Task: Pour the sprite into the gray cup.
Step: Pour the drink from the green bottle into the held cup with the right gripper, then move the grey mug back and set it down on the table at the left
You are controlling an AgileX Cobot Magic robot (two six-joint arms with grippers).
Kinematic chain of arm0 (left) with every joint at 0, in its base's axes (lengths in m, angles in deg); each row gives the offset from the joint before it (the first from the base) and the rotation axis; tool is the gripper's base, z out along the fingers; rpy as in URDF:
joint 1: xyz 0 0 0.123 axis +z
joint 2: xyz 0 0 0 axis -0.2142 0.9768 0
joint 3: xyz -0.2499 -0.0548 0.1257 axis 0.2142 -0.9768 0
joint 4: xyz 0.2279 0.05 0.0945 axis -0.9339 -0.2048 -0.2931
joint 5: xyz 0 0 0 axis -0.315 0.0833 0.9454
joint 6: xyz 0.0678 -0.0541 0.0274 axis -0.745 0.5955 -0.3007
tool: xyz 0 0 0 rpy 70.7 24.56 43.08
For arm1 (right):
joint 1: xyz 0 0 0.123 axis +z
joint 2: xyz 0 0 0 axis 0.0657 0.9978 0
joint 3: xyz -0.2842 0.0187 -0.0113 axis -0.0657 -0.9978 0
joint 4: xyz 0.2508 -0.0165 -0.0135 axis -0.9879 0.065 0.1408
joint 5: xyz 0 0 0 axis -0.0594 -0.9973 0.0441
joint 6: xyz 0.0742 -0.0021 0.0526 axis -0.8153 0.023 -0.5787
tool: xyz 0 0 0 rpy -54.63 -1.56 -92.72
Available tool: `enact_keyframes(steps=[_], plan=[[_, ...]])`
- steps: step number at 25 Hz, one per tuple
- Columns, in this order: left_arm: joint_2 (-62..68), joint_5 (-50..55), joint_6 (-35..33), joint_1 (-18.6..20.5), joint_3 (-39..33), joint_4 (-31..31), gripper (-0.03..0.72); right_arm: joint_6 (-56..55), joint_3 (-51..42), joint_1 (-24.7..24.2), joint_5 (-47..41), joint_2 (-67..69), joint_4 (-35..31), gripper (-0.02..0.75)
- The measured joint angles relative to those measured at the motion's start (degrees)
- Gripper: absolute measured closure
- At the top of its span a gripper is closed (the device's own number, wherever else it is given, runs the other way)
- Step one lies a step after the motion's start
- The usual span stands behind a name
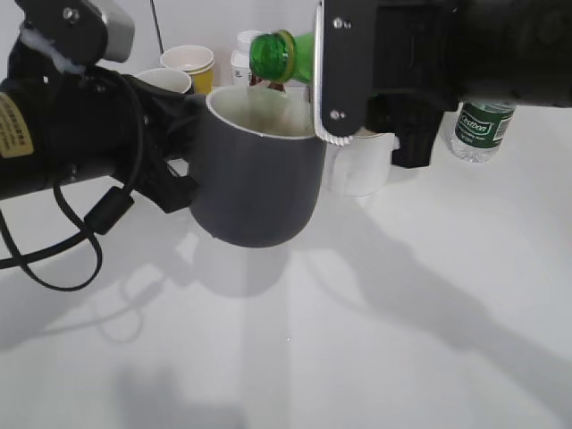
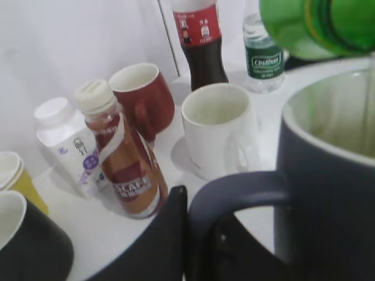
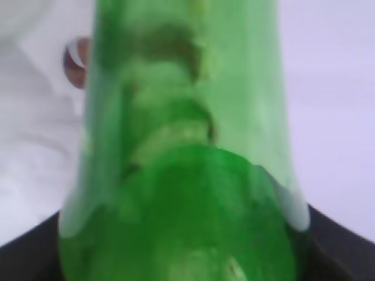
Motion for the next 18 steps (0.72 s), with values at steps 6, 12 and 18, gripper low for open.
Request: enact_keyframes(steps=[6,12,18], plan=[[0.00,-1.46,0.00,1.87,0.00,-0.06,0.644,-0.05,0.02,0.00,3.92,0.00,-16.93,0.258],[0.00,-3.06,0.00,5.82,0.00,0.06,0.644,-1.14,0.02,-4.89,9.18,-0.05,-42.09,0.258],[0.50,-16.35,-0.62,15.12,-3.13,4.32,0.644,-4.69,-2.72,-15.57,20.58,-1.25,-56.95,0.258]])
